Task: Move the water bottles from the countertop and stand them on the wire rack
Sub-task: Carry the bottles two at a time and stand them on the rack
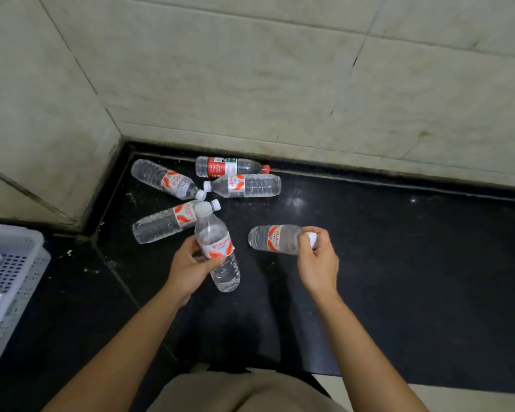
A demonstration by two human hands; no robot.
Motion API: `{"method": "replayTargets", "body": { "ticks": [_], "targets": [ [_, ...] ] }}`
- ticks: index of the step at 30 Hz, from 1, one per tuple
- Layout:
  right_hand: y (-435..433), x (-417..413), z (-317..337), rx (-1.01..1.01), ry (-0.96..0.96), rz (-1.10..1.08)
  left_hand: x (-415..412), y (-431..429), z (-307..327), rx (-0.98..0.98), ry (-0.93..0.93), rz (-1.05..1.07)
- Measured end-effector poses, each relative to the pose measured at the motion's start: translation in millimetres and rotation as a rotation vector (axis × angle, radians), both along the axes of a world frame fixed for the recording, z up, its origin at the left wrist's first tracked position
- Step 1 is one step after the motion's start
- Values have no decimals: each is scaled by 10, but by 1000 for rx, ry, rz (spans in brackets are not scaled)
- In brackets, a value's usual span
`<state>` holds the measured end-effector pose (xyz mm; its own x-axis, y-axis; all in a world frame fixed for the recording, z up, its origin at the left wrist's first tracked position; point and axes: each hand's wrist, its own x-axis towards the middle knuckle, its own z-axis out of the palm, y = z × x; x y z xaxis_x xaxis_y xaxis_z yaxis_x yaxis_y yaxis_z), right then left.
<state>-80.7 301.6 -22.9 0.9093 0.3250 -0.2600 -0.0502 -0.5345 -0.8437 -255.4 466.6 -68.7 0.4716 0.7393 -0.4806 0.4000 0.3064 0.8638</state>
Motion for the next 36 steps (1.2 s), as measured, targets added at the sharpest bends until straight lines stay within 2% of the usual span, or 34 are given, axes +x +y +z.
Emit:
{"method": "replayTargets", "body": {
  "ticks": [6,10,14,19,22,24,27,32,34,36],
  "targets": [
    [-89,232,108,-32,-128,141,167,-360,-21,169,32,-196],
    [-143,285,42,-29,-129,168,169,-507,-108,231,104,-159],
    [-230,204,-28,-125,-158,264,93,-617,-140,343,243,-155],
    [-457,-12,-261,-59,-115,512,0,-636,-121,340,96,-335],
    [-478,-34,-350,-72,-163,544,-8,-569,-94,300,48,-307],
    [-443,30,-343,-19,-112,464,-40,-548,-109,296,37,-278],
    [-436,202,-334,32,68,348,-85,-552,-128,261,30,-238],
    [-553,411,-442,101,240,472,8,-536,-121,337,92,-321],
    [-578,435,-423,139,275,510,95,-528,-65,265,29,-306],
    [-585,442,-345,196,292,456,178,-476,19,188,-24,-254]
  ]
}}
